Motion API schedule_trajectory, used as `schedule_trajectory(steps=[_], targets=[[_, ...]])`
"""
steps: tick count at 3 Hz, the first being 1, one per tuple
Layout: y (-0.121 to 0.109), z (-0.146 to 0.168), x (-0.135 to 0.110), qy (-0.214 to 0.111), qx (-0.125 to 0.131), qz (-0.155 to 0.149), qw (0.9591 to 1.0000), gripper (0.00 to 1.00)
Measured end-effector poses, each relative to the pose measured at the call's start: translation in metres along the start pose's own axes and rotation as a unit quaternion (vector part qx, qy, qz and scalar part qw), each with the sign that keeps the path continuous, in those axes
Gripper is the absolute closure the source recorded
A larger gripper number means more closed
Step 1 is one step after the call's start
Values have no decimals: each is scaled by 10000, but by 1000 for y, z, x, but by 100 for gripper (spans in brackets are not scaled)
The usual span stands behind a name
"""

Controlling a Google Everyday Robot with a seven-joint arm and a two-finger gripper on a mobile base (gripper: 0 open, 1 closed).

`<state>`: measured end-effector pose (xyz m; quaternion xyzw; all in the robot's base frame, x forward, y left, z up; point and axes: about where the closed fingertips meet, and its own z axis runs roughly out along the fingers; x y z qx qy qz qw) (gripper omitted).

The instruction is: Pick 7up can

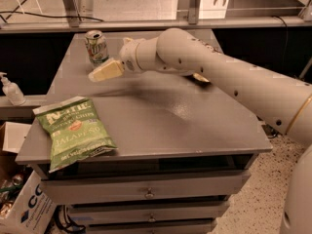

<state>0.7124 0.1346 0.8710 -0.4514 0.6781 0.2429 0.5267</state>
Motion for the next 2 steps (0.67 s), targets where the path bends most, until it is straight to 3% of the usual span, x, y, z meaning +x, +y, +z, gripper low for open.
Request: schedule_trajectory(steps=[2], targets=[[-8, 44, 7, -83, 44, 93, 9999, 0]])
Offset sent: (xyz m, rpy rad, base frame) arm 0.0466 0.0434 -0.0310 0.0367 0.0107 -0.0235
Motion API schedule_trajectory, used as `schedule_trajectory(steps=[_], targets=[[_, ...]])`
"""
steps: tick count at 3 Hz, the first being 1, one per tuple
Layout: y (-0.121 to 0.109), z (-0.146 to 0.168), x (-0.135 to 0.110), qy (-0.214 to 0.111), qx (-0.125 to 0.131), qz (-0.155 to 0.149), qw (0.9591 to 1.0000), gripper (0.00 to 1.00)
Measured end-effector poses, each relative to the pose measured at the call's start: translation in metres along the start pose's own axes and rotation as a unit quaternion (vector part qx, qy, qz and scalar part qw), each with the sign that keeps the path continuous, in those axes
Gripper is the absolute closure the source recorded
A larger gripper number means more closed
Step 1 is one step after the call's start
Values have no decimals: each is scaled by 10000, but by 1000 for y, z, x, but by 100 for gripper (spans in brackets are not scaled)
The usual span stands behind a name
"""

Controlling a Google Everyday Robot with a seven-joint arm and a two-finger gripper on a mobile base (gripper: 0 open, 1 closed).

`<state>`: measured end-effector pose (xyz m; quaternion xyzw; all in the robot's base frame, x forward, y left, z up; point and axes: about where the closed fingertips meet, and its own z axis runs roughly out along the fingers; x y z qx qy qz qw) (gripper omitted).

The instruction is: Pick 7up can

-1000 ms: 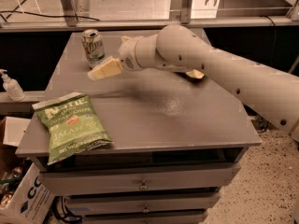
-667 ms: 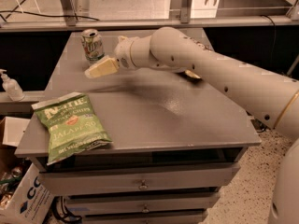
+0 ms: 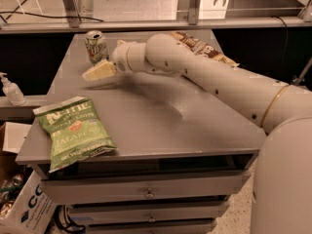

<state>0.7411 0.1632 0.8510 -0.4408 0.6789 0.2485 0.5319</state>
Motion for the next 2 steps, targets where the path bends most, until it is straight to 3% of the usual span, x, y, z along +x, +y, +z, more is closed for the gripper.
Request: schedule_trajectory(steps=[2], targets=[[3, 32, -9, -188, -93, 58, 9998, 43]])
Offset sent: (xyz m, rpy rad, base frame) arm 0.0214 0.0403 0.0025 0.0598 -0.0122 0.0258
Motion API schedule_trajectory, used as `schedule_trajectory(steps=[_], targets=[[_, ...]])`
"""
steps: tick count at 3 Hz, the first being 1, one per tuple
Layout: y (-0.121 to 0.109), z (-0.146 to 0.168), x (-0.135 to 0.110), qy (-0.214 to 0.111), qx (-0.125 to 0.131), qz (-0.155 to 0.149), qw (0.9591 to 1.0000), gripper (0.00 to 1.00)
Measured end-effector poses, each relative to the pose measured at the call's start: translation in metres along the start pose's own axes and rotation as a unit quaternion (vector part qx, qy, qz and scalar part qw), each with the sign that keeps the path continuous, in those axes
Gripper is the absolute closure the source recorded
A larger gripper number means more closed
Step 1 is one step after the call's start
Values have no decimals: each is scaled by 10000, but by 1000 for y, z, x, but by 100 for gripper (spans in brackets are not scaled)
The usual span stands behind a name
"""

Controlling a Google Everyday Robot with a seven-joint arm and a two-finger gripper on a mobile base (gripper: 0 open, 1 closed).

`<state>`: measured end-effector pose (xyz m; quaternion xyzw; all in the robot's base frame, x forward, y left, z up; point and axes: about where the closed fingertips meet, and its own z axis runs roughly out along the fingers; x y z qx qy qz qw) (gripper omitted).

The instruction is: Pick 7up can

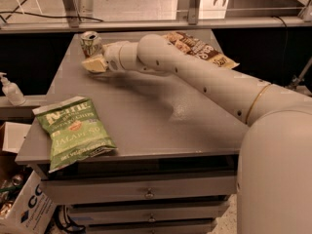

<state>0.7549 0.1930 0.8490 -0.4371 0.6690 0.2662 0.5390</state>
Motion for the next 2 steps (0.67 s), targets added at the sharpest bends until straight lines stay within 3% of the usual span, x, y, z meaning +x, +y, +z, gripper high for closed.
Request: schedule_trajectory(steps=[2], targets=[[0, 0, -14, -159, -12, 33, 9999, 89]])
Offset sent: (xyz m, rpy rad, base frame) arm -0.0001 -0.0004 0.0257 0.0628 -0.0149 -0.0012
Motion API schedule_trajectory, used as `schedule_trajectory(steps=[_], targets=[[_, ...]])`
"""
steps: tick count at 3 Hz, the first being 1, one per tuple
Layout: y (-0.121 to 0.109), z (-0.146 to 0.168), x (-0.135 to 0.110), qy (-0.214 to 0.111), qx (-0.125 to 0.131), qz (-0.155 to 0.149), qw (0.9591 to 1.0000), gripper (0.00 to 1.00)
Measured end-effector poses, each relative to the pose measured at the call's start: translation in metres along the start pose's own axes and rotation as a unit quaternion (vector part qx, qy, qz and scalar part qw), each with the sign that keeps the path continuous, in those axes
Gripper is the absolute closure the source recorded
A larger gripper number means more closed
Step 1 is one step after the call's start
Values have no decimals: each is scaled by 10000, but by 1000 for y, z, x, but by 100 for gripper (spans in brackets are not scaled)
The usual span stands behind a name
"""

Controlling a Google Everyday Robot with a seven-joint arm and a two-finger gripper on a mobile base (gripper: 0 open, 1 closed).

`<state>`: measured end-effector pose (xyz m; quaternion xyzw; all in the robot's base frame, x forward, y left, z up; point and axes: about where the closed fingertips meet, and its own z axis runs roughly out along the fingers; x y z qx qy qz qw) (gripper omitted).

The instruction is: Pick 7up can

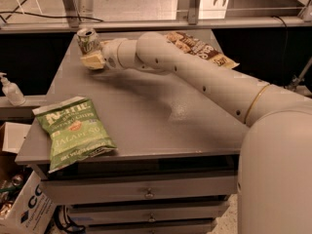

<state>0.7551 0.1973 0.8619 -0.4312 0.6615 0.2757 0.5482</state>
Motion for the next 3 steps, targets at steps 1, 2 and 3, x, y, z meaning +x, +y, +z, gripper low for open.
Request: schedule_trajectory(steps=[1, 2, 3], targets=[[4, -8, -25, -232, -63, -22, 9997, 100], [4, -35, -53, -498, -13, -84, 9987, 100], [4, -38, -54, -512, -5, -78, 9987, 100]])
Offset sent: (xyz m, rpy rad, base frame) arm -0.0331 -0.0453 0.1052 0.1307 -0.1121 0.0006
